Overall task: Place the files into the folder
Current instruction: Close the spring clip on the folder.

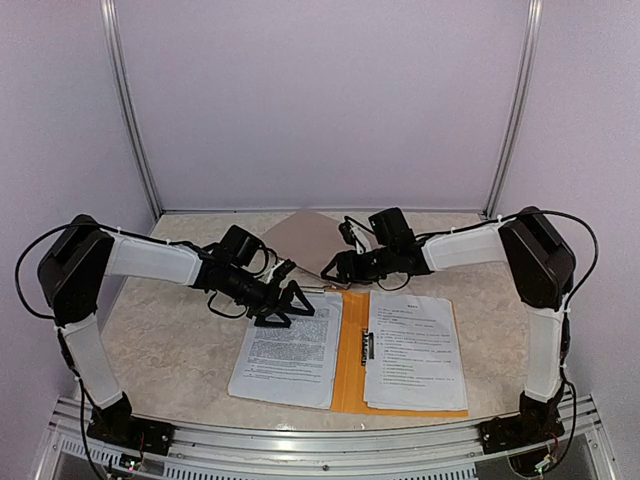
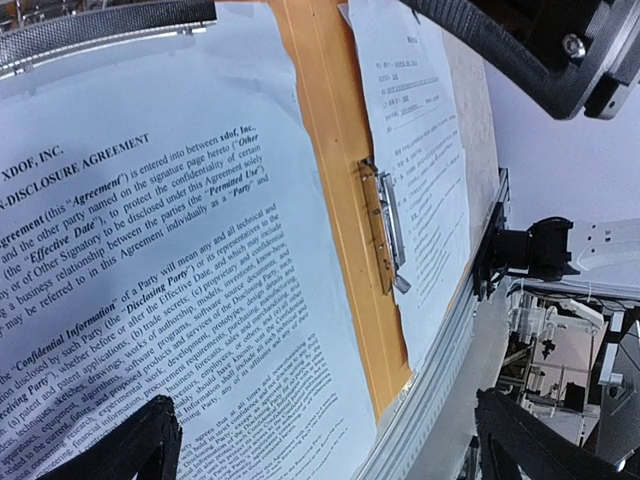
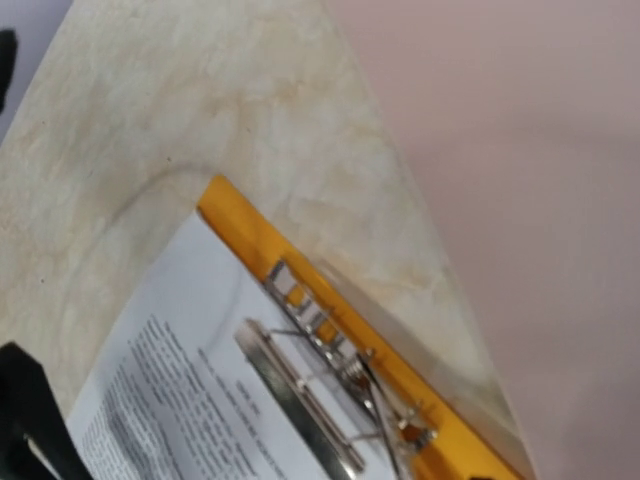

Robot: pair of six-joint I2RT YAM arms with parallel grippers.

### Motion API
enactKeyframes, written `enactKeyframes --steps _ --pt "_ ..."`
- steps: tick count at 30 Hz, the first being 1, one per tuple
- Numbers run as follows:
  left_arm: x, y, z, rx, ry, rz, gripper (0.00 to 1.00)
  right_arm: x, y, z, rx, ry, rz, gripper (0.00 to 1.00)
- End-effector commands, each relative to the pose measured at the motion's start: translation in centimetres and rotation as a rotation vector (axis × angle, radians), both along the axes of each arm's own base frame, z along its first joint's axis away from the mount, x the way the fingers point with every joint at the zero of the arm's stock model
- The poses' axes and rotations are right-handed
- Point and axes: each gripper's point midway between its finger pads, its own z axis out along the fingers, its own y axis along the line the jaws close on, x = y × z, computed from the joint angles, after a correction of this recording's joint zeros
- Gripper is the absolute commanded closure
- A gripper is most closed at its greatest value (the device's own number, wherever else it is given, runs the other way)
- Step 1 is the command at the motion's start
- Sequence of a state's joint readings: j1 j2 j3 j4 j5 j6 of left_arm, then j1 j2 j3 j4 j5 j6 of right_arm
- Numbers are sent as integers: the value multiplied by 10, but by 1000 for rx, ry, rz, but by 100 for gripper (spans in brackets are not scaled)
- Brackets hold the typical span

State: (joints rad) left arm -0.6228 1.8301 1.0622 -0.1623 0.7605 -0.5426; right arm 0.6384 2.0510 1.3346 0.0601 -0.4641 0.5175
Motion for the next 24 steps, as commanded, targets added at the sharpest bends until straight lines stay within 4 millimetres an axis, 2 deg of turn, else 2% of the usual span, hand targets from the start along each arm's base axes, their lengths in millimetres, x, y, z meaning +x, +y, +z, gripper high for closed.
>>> enactKeyframes --steps 1,15,24 --pt "-19 0 -7 16 -9 -60 1 -4 -5 -18 8 57 -15 39" --pt "-27 11 -47 96 49 -48 1 -10 -8 -29 10 100 -27 39" --pt "-31 12 -56 103 68 -45 1 -10 -6 -36 8 126 -24 38"
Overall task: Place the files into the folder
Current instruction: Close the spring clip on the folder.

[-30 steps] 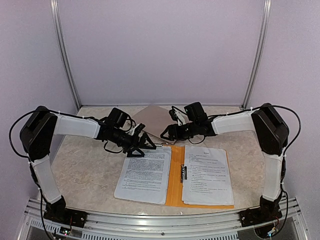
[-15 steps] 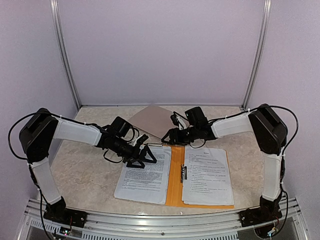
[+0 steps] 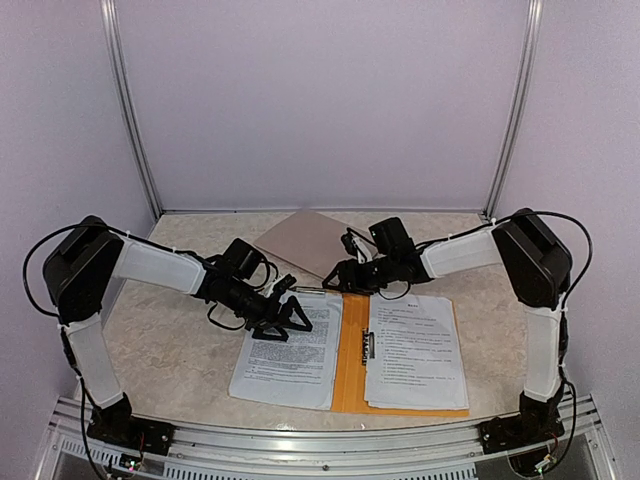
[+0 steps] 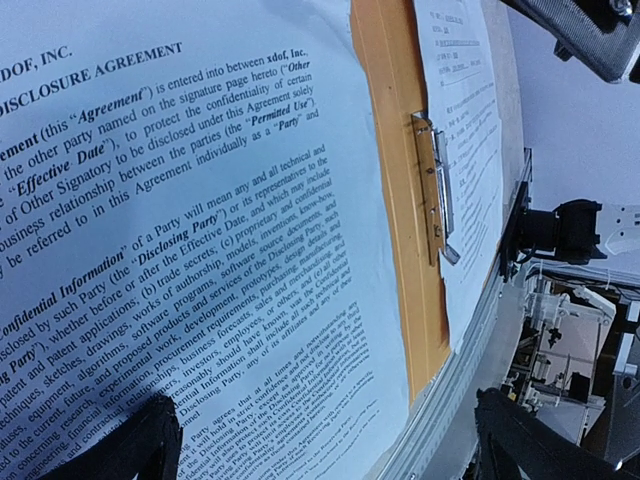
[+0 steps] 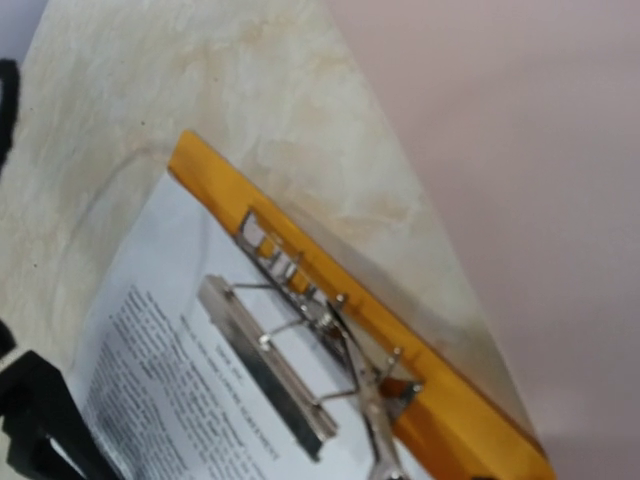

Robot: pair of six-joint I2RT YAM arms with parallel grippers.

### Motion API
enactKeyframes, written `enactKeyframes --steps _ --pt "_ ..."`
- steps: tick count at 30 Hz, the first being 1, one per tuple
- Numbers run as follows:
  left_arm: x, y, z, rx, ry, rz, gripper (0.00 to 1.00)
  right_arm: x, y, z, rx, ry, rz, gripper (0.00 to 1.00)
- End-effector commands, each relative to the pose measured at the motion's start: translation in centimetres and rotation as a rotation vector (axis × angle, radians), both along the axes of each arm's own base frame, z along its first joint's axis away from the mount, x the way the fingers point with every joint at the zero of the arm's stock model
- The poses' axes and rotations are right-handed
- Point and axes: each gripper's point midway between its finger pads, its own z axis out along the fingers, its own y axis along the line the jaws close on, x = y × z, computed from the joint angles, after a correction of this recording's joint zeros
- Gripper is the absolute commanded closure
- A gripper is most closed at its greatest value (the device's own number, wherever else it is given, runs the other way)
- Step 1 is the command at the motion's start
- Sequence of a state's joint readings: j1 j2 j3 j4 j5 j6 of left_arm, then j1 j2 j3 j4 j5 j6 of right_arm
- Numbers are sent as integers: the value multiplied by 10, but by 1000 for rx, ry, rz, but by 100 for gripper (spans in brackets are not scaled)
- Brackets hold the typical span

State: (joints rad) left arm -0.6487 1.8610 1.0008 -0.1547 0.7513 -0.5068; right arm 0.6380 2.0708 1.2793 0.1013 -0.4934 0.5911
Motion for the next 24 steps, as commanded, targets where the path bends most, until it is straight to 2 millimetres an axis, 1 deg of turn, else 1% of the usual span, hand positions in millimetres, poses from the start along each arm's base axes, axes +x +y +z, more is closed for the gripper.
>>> enactKeyframes --steps 1,5,11,24 --pt "-8 7 -23 49 32 -3 1 1 -3 -14 -8 33 -5 38" --pt "-9 8 -24 51 35 -3 1 1 -1 -15 2 41 0 38" --pt "-10 9 -26 55 43 -2 1 -3 6 -9 45 53 24 39" --pt "-11 9 -26 58 44 -1 1 -3 18 17 126 44 45 39"
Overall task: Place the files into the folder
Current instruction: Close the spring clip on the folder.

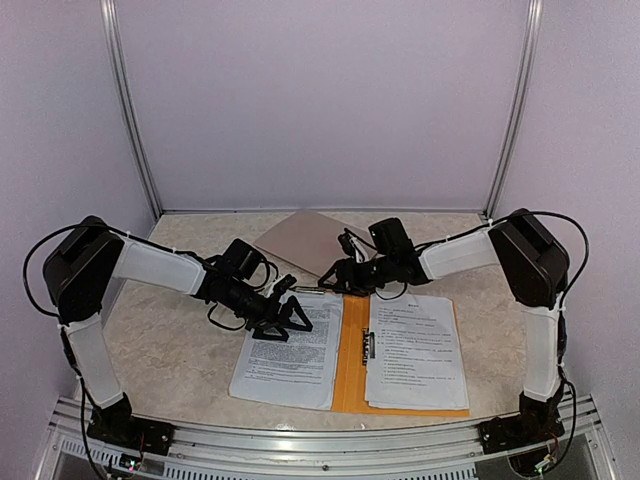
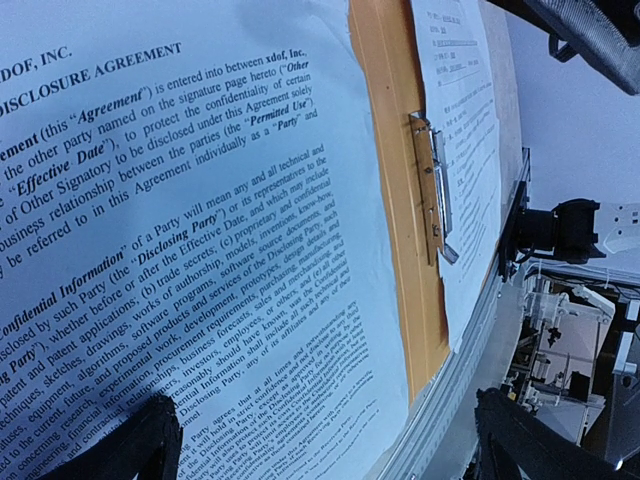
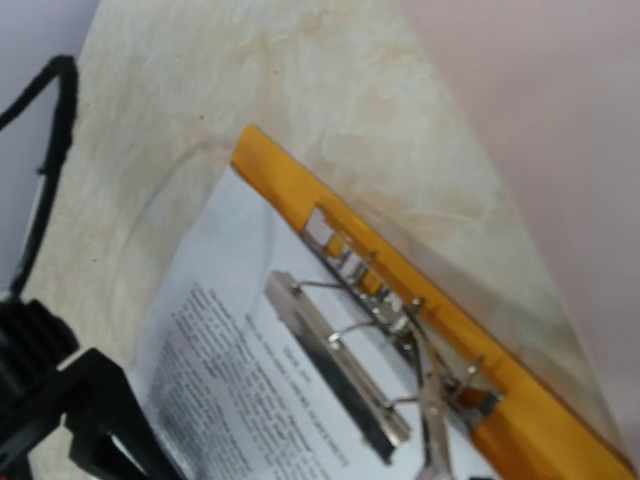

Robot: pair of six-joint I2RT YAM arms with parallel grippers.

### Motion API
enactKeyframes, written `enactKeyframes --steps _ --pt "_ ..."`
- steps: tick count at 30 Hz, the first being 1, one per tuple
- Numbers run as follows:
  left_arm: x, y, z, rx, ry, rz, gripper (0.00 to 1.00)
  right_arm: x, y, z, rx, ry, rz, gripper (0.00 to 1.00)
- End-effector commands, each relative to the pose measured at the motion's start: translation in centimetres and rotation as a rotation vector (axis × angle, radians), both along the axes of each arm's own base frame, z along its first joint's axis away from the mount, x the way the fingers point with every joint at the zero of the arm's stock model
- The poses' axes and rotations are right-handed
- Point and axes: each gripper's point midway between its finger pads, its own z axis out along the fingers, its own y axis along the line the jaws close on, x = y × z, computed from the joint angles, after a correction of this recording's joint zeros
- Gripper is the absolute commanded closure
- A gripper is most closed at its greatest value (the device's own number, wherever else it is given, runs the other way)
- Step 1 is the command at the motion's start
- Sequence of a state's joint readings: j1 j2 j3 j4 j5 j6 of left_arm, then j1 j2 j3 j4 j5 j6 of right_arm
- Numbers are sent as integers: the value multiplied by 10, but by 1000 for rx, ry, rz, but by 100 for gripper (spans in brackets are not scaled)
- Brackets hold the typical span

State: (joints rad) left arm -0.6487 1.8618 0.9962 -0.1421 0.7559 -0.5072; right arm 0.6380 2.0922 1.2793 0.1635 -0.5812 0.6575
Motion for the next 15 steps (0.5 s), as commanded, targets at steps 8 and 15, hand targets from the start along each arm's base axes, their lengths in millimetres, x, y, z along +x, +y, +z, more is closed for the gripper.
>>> enactKeyframes --steps 8,15 --pt "-10 11 -27 71 45 5 1 6 21 31 76 -37 33 39" --pt "-11 14 -28 75 43 8 1 10 33 30 88 -35 54 40"
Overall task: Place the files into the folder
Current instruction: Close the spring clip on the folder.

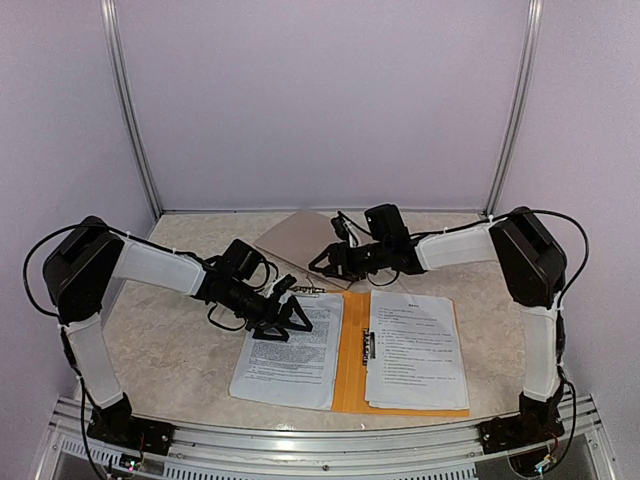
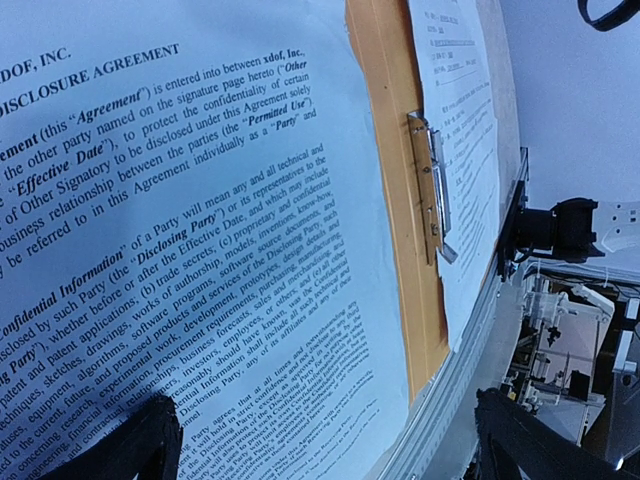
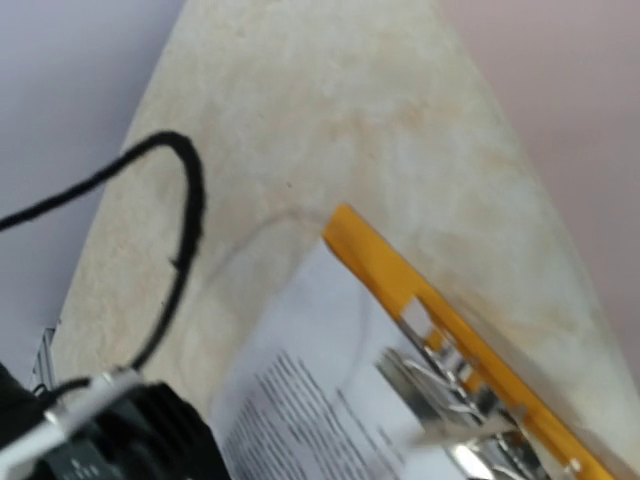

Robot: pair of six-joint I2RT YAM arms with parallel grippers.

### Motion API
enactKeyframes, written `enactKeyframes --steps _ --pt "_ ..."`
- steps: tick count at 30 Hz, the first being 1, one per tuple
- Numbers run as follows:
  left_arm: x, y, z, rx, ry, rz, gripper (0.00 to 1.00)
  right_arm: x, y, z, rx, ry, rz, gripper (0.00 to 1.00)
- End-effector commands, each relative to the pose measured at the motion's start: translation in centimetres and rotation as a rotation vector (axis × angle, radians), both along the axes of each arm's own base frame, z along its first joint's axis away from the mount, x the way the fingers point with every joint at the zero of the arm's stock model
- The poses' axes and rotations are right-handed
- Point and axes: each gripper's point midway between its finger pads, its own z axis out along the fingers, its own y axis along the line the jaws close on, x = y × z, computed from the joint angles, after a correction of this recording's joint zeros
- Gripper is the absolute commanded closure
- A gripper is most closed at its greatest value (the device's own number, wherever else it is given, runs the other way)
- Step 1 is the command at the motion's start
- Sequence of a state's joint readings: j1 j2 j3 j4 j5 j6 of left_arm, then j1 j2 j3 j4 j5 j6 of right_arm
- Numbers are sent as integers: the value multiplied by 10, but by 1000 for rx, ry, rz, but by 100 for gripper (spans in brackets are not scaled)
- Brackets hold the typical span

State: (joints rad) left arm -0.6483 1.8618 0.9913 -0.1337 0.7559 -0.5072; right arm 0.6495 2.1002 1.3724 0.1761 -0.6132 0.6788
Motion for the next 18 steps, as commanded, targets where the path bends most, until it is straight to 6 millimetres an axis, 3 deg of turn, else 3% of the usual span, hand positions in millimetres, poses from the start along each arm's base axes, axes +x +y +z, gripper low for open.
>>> enactKeyframes --steps 1,11,18 --pt "-11 14 -27 77 47 7 1 -1 13 -9 10 16 32 40" --pt "-6 13 -22 72 30 11 1 4 18 -3 7 -9 42 39" --pt "7 7 -2 54 -29 20 1 4 9 -4 -13 -16 45 39"
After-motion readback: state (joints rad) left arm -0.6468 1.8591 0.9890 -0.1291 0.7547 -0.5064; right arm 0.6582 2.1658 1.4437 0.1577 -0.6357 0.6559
